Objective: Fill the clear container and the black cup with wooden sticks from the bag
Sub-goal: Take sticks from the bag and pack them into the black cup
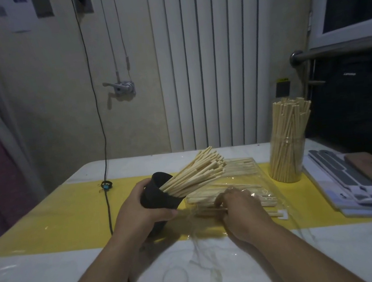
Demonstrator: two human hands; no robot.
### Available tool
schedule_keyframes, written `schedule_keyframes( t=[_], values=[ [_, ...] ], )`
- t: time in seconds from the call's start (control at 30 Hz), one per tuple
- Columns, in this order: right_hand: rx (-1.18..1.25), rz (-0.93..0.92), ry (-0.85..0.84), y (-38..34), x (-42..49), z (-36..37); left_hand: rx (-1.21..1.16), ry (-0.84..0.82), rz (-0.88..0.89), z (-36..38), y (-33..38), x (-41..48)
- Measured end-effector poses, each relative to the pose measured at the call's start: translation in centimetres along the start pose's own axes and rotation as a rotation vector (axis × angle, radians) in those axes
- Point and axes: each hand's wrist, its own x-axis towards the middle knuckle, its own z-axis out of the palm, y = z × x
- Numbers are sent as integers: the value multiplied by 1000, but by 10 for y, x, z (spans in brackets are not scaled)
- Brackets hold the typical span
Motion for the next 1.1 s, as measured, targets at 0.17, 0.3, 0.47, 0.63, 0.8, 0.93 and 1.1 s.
schedule_keyframes(
  t=[0.17,0.3,0.47,0.63,0.8,0.93,1.1],
  values=[
    [38,-1,-15,2,-1,1,7,-8,-2,0,0,0],
    [43,-9,-22,1,-1,1,18,-7,11,0,0,0],
    [34,6,-75,0,0,-1,16,-14,11,0,1,0],
    [14,22,-117,-2,0,-4,13,-9,13,0,1,0],
    [75,35,-152,-1,1,-2,20,-6,11,0,1,0],
    [-1,17,-181,-1,2,-3,25,0,13,0,0,0],
    [-107,-19,-198,-3,-3,-3,25,-4,14,1,-1,1]
  ],
)
